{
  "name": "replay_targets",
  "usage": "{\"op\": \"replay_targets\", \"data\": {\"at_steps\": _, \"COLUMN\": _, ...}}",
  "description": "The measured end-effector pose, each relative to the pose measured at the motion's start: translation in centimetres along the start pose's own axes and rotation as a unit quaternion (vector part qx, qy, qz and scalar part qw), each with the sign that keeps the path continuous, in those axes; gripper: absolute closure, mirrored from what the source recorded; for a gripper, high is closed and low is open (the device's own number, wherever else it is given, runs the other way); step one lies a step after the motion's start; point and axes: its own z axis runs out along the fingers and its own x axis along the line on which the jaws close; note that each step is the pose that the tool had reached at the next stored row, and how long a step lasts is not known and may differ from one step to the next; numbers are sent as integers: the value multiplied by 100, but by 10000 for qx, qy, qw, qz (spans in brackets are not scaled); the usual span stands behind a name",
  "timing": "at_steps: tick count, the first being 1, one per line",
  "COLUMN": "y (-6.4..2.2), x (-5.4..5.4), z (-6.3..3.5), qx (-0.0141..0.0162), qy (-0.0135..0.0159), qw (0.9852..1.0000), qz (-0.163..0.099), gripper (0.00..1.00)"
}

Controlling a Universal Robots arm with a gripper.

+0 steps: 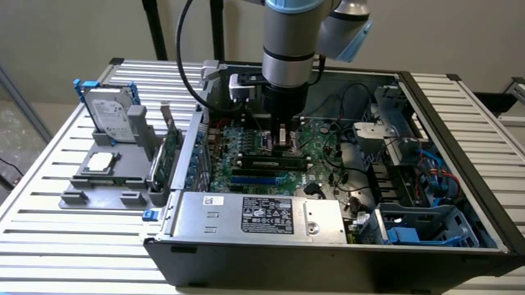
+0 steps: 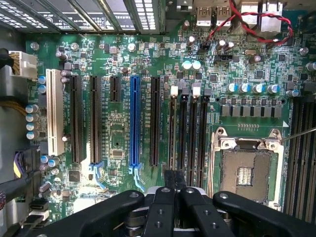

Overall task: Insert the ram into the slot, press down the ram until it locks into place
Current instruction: 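Press down the ram until it locks into place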

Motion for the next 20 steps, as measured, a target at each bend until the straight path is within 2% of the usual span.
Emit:
{"op": "replay_targets", "data": {"at_steps": 5, "y": -6, "x": -4, "z": 44, "qx": -16, "qy": 1, "qw": 10000, "qz": -2, "gripper": 89}}
{"op": "replay_targets", "data": {"at_steps": 12, "y": -5, "x": -5, "z": 113, "qx": -22, "qy": 7, "qw": 10000, "qz": -8, "gripper": 89}}
{"op": "replay_targets", "data": {"at_steps": 15, "y": -6, "x": -7, "z": 137, "qx": -20, "qy": 0, "qw": 10000, "qz": -9, "gripper": 89}}
{"op": "replay_targets", "data": {"at_steps": 17, "y": -12, "x": -10, "z": 110, "qx": -27, "qy": -13, "qw": 10000, "qz": -9, "gripper": 89}}
{"op": "replay_targets", "data": {"at_steps": 20, "y": -33, "x": -3, "z": -28, "qx": -65, "qy": -3, "qw": 10000, "qz": -10, "gripper": 89}}
